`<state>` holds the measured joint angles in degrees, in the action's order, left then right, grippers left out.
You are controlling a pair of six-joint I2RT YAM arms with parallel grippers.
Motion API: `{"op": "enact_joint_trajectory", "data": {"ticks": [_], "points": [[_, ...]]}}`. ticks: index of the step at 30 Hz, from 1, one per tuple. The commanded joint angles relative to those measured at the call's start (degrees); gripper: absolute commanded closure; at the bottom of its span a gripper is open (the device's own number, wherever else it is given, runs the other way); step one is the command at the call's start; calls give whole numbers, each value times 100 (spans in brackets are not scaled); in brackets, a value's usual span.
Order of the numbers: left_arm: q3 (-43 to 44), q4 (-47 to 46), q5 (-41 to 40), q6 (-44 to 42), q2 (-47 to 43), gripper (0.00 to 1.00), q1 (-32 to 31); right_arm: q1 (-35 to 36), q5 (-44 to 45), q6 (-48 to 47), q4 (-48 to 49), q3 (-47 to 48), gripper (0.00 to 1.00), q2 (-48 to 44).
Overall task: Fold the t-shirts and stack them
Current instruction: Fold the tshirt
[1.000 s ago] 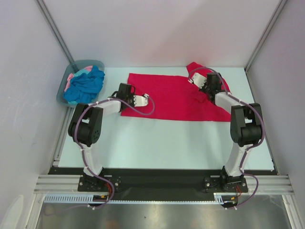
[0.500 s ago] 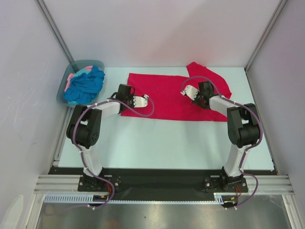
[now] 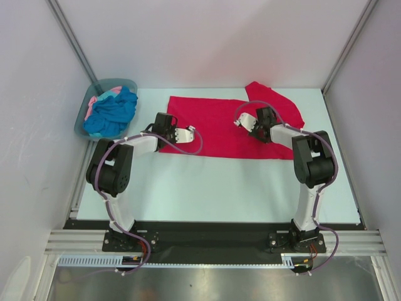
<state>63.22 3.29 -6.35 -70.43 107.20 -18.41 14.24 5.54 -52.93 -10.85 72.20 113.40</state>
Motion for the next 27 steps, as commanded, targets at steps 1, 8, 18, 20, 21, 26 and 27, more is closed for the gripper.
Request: {"op": "enact_joint_trajectory", "data": {"ticks": [1, 8, 18, 20, 21, 26, 27], "points": [[-56, -171, -24, 179, -357, 84, -39, 87, 43, 46, 285, 268, 100, 68], [-99, -171, -16, 144, -358, 84, -39, 158, 158, 19, 426, 487, 100, 234], [-29, -162, 20, 179, -313, 84, -39, 246, 289, -156, 707, 646, 100, 498], [-38, -153, 20, 179, -305, 84, -48, 263, 333, -218, 830, 725, 100, 560], [-38, -144, 20, 179, -305, 85, -48, 264, 342, -235, 848, 768, 100, 647], [-29, -127, 20, 205, -305, 85, -48, 290, 448, -271, 1005, 1085, 100, 850], [-38, -127, 28, 197, -313, 85, -57, 299, 457, -288, 1023, 1120, 100, 867]]}}
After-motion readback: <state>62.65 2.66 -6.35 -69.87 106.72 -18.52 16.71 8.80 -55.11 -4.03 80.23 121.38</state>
